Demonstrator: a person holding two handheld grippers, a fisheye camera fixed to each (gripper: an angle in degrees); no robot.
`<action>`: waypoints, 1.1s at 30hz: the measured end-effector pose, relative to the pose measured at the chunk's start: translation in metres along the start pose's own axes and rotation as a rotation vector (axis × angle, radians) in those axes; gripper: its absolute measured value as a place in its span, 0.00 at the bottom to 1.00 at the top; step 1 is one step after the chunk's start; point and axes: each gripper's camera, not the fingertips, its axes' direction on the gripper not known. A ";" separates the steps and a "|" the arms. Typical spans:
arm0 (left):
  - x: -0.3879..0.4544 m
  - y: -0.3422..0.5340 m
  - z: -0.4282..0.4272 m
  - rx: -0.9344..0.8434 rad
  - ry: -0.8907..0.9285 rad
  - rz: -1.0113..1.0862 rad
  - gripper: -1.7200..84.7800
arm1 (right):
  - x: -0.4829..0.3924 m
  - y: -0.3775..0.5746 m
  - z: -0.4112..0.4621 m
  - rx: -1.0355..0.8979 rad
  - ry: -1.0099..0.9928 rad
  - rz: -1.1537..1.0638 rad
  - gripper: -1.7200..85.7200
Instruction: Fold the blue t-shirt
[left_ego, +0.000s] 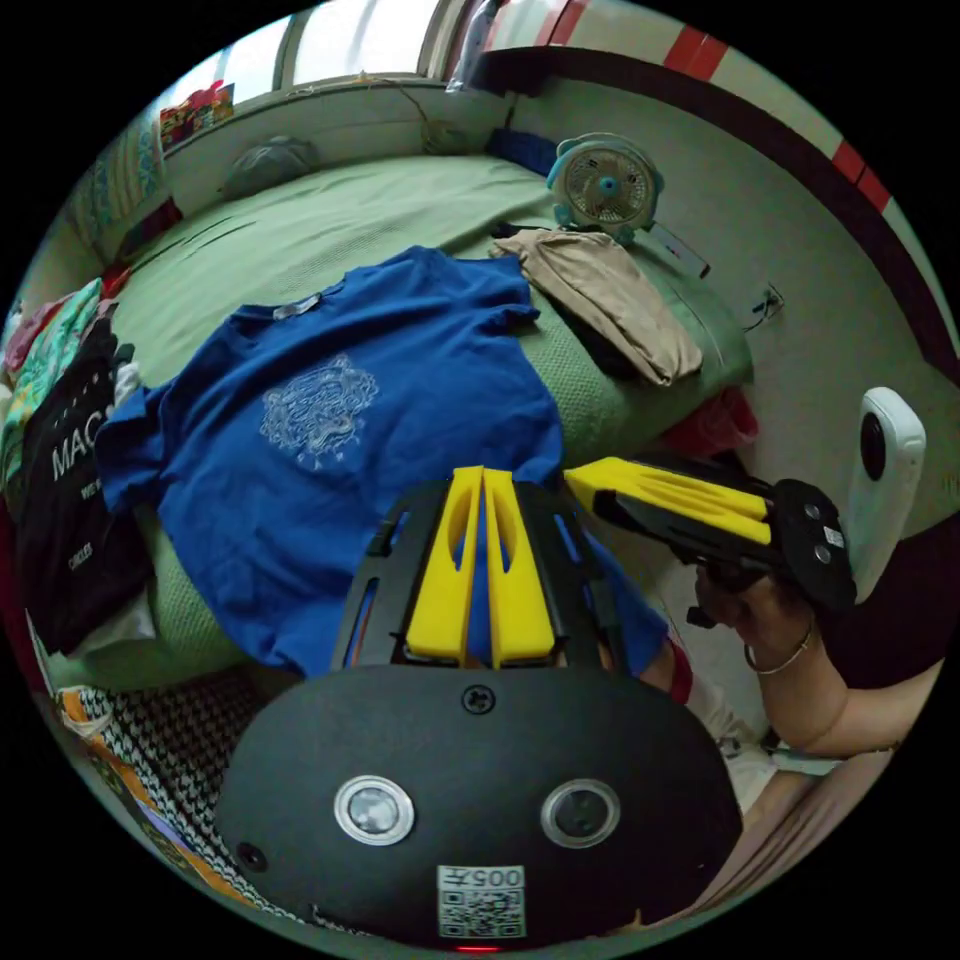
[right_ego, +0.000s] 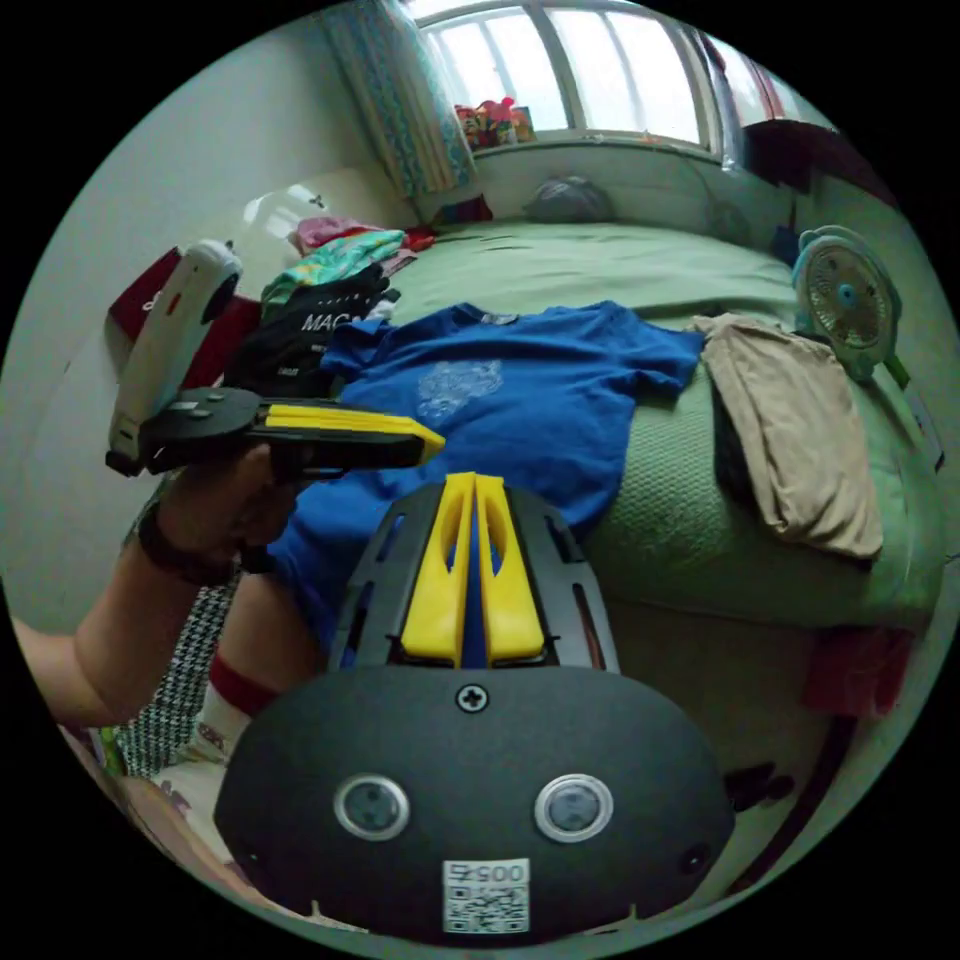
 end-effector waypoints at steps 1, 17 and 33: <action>0.002 -0.012 0.007 0.001 0.011 0.015 0.02 | 0.005 -0.003 0.001 -0.002 0.017 0.006 0.01; -0.015 -0.147 0.090 0.061 0.112 0.049 0.02 | 0.123 -0.128 0.051 -0.038 0.270 0.138 0.09; -0.012 -0.229 0.140 0.055 0.108 0.065 0.02 | 0.163 -0.210 0.119 -0.173 0.349 0.066 0.01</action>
